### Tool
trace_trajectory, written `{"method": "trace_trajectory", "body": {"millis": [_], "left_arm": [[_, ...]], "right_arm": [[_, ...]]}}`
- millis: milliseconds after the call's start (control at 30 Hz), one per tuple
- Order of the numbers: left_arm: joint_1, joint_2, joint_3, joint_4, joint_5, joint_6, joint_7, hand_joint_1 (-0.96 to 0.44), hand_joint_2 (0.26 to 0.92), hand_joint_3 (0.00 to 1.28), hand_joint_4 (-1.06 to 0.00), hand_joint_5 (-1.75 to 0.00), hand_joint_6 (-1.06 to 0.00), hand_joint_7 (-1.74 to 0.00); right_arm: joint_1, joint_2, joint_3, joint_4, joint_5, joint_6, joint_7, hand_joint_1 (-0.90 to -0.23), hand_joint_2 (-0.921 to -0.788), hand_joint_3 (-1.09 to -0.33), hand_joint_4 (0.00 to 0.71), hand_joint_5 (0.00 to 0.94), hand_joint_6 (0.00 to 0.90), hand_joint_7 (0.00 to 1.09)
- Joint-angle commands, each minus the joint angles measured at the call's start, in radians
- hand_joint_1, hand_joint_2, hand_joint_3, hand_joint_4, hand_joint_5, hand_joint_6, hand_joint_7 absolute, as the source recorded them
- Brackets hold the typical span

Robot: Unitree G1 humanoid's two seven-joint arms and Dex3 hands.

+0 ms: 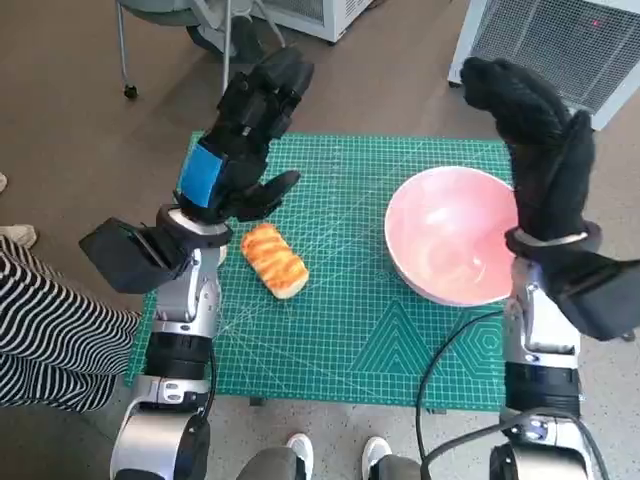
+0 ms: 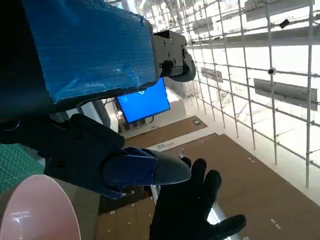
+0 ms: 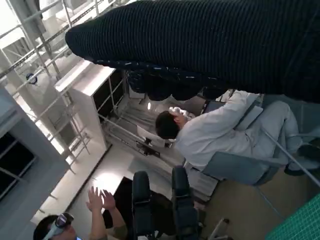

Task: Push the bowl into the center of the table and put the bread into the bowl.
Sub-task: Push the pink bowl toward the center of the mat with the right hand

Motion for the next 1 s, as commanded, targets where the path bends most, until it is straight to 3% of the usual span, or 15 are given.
{"method": "trace_trajectory", "body": {"millis": [33,200,400,533,667,833,1000], "left_arm": [[0.005,0.006,0.001,-0.004,0.0,-0.008,0.0,-0.71,0.921,0.31,-0.12,-0.04,0.0,-0.51],[0.004,0.009,0.006,0.008,-0.001,-0.012,0.002,-0.71,0.921,0.3,-0.12,-0.04,0.0,-0.51],[0.002,0.013,0.011,0.03,0.001,-0.023,0.003,-0.71,0.921,0.3,-0.12,-0.03,0.0,-0.5],[0.003,0.013,0.011,0.034,0.0,-0.028,0.004,-0.71,0.921,0.3,-0.12,-0.03,0.0,-0.5],[0.005,0.014,0.01,0.035,0.003,-0.032,0.006,-0.72,0.921,0.3,-0.12,-0.03,0.0,-0.49],[0.006,0.016,0.011,0.039,0.004,-0.036,0.006,-0.72,0.921,0.3,-0.12,-0.03,0.0,-0.48],[0.008,0.02,0.01,0.037,0.006,-0.037,0.007,-0.72,0.921,0.3,-0.12,-0.03,0.0,-0.48]], "right_arm": [[0.001,-0.059,-0.065,0.145,0.036,-0.043,0.036,-0.731,-0.921,-0.702,0.146,0.0,0.028,0.46],[-0.009,-0.108,-0.109,0.285,-0.013,-0.111,-0.027,-0.723,-0.921,-0.711,0.138,0.0,0.011,0.44],[-0.029,-0.156,-0.123,0.442,-0.089,-0.142,-0.141,-0.666,-0.921,-0.791,0.102,0.0,0.0,0.37],[-0.048,-0.181,-0.129,0.55,-0.111,-0.135,-0.194,-0.645,-0.921,-0.827,0.084,0.0,-0.001,0.32],[-0.065,-0.193,-0.141,0.647,-0.1,-0.099,-0.224,-0.64,-0.921,-0.846,0.078,0.0,-0.001,0.31],[-0.075,-0.18,-0.169,0.718,-0.054,-0.048,-0.209,-0.641,-0.921,-0.854,0.076,0.0,0.001,0.3],[-0.081,-0.166,-0.191,0.77,-0.028,-0.006,-0.187,-0.643,-0.921,-0.852,0.077,0.001,0.003,0.31]]}}
